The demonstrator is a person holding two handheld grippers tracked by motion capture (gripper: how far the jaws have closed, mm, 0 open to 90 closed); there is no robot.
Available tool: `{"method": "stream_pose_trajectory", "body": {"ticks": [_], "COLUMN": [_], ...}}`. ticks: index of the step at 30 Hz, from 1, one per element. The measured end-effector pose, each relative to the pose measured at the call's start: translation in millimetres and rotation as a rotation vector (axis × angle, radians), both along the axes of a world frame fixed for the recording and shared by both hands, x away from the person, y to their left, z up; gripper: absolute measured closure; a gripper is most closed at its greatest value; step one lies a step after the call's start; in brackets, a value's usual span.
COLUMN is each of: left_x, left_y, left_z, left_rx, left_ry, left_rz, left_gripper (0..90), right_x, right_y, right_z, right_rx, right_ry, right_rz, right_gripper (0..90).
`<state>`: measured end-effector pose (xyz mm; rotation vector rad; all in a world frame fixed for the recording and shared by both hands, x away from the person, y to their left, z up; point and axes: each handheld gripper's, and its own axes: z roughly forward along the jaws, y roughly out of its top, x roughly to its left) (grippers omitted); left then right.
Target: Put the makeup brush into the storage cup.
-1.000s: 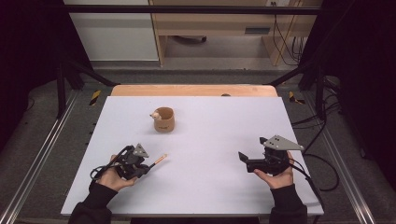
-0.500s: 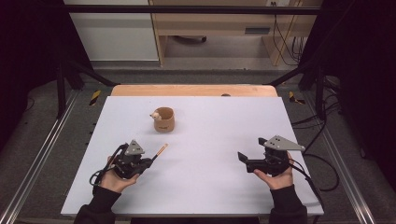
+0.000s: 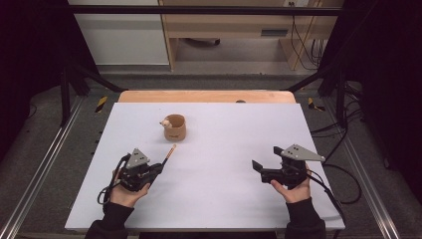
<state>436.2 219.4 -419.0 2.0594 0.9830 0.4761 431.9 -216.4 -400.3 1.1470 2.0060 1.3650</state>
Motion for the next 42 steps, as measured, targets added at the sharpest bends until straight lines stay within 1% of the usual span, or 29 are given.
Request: {"method": "stream_pose_trajectory", "body": {"ticks": [2, 4, 5, 8, 10, 13, 15, 20, 24, 27, 30, 32, 34, 36, 38, 40, 41, 42], "left_x": [-2.7, -4.8, -6.0, -8.2, -9.4, -11.1, -12.3, -15.0, -16.9, -18.1, -19.1, -19.6, -19.4, -18.7, -18.8, -18.8, -18.6, -18.3], "left_y": [-1.7, -4.0, -4.8, -7.4, -9.8, -13.1, -15.7, -22.8, -28.8, -34.2, -39.1, -41.8, -44.2, -45.1, -46.7, -47.7, -49.5, -50.1], "left_z": [1.5, 1.9, 2.7, 3.2, 3.1, 2.7, 2.6, 1.8, 1.0, 0.8, 0.6, 0.9, 2.1, 3.9, 6.2, 8.7, 9.9, 10.7], "left_rx": [-0.007, -0.028, -0.027, -0.035, -0.038, -0.041, -0.052, -0.06, -0.062, -0.067, -0.069, -0.08, -0.077, -0.092, -0.107, -0.112, -0.122, -0.121], "left_ry": [-0.019, -0.032, -0.042, -0.06, -0.066, -0.075, -0.081, -0.094, -0.1, -0.115, -0.121, -0.124, -0.129, -0.127, -0.134, -0.138, -0.139, -0.14], "left_rz": [0.01, 0.025, 0.028, 0.04, 0.046, 0.052, 0.056, 0.058, 0.059, 0.06, 0.059, 0.063, 0.065, 0.069, 0.077, 0.076, 0.078, 0.075], "left_gripper": [83.0, 83.0, 83.0, 83.0, 83.0, 83.0, 83.0, 83.0, 83.0, 83.0, 83.0, 83.0, 83.0, 83.0, 83.0, 83.0, 83.0, 83.0], "right_x": [-0.8, -1.2, -1.2, -1.3, -1.2, -1.2, -1.4, -1.6, -1.4, -0.8, -0.6, 0.0, 0.4, 1.2, 1.9, 2.8, 3.0, 3.6], "right_y": [3.4, 6.7, 7.6, 12.2, 15.1, 19.2, 22.1, 27.3, 31.8, 34.6, 36.8, 38.3, 40.0, 42.3, 45.1, 48.2, 49.8, 51.2], "right_z": [0.6, 0.8, 0.7, 0.1, 0.0, -0.4, -0.1, 1.9, 2.5, 2.8, 2.8, 2.4, 2.3, 2.1, 2.3, 2.9, 3.6, 4.2], "right_rx": [-0.003, 0.002, 0.002, 0.029, 0.044, 0.081, 0.095, 0.117, 0.121, 0.133, 0.151, 0.153, 0.162, 0.165, 0.166, 0.165, 0.167, 0.174], "right_ry": [-0.001, -0.003, -0.004, -0.003, -0.007, -0.003, -0.003, -0.01, -0.009, -0.012, -0.008, -0.01, -0.01, -0.012, -0.011, -0.013, -0.012, -0.012], "right_rz": [0.005, 0.012, 0.016, 0.026, 0.027, 0.036, 0.031, 0.041, 0.043, 0.049, 0.049, 0.043, 0.044, 0.051, 0.059, 0.056, 0.056, 0.06], "right_gripper": [9.4, 9.4, 9.3, 9.2, 9.4, 10.2, 10.7, 12.0, 13.1, 14.3, 15.1, 15.7, 16.8, 17.4, 18.0, 18.3, 18.6, 18.8]}}
